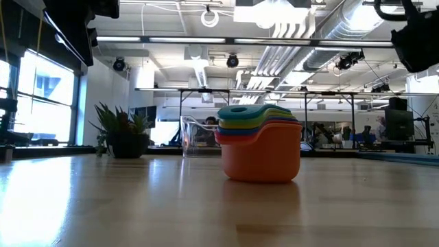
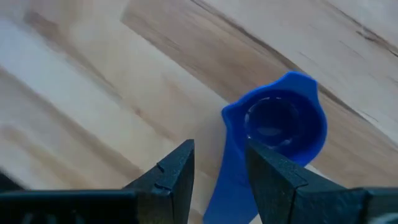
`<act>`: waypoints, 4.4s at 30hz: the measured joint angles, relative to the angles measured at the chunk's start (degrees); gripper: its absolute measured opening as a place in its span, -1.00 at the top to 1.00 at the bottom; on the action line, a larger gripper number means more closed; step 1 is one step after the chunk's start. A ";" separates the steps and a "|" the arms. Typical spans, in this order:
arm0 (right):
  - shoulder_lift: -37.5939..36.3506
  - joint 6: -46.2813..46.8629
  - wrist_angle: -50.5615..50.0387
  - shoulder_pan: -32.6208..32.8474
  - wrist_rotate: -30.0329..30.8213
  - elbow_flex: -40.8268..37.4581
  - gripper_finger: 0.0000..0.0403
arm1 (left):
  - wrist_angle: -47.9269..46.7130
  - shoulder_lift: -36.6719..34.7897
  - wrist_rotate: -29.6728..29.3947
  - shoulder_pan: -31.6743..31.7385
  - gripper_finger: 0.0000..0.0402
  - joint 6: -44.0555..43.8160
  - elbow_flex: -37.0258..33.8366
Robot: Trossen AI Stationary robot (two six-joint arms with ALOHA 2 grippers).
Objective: Nest measuring cups in basket
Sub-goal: Stack the dark blue measuring cup into the light blue measuring cup
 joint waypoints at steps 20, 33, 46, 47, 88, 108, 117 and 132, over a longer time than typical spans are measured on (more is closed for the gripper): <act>5.64 0.48 0.43 -2.43 -1.66 0.00 0.53 | 0.10 0.01 -0.97 0.00 0.57 0.08 0.00; 5.60 6.64 -1.51 -5.21 -1.96 5.37 0.98 | 0.08 0.02 -1.10 0.00 0.57 0.08 0.00; 5.60 14.10 -7.24 -9.61 6.75 18.37 0.99 | 0.08 0.02 -1.08 0.00 0.57 0.08 0.00; 5.60 14.17 -7.49 -10.09 7.63 19.40 0.99 | 0.08 0.02 -1.08 0.00 0.57 0.07 0.00; 32.48 6.45 -25.74 -21.94 0.80 58.28 1.00 | -0.01 0.00 -0.91 0.00 0.57 8.10 -0.01; 32.44 6.45 -27.27 -22.05 0.89 57.83 0.74 | -0.03 0.01 -0.93 0.00 0.57 8.10 -0.01; 32.39 6.47 -28.84 -22.05 0.46 59.44 0.73 | -0.03 0.00 -0.65 -0.01 0.57 8.08 -0.02; 32.33 16.82 -43.18 -15.61 7.26 66.95 0.83 | 5.16 0.02 3.82 -4.54 0.57 7.59 -2.20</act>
